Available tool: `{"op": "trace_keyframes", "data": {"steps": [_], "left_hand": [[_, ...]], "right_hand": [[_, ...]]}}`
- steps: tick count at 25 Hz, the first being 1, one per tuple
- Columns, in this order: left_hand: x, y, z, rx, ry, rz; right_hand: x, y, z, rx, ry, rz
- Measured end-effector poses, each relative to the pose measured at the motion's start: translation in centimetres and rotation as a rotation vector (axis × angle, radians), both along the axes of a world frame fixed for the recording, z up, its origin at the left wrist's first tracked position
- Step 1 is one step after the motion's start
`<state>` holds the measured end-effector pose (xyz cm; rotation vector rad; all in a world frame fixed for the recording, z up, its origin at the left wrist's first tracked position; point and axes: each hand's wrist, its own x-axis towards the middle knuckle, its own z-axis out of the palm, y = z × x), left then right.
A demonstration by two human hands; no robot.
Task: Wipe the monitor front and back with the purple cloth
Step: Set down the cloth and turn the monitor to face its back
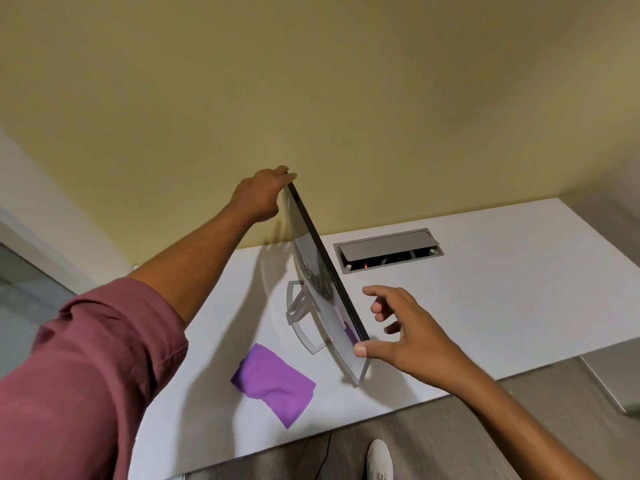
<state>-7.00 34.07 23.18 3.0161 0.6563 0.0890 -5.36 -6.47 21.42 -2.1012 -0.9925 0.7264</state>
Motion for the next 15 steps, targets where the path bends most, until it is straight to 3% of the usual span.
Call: {"op": "trace_keyframes", "data": {"steps": [5,15], "left_hand": [[0.7,0.8,0.4,0.048,0.135,-0.012],[1.7,2.7,-0.3,0.160,0.225,-0.075]], "right_hand": [[-0.4,-0.2,-0.7,-0.015,-0.022,-0.004],[-0.1,-0.6,-1.4,-0.026,0.003,-0.058]]}}
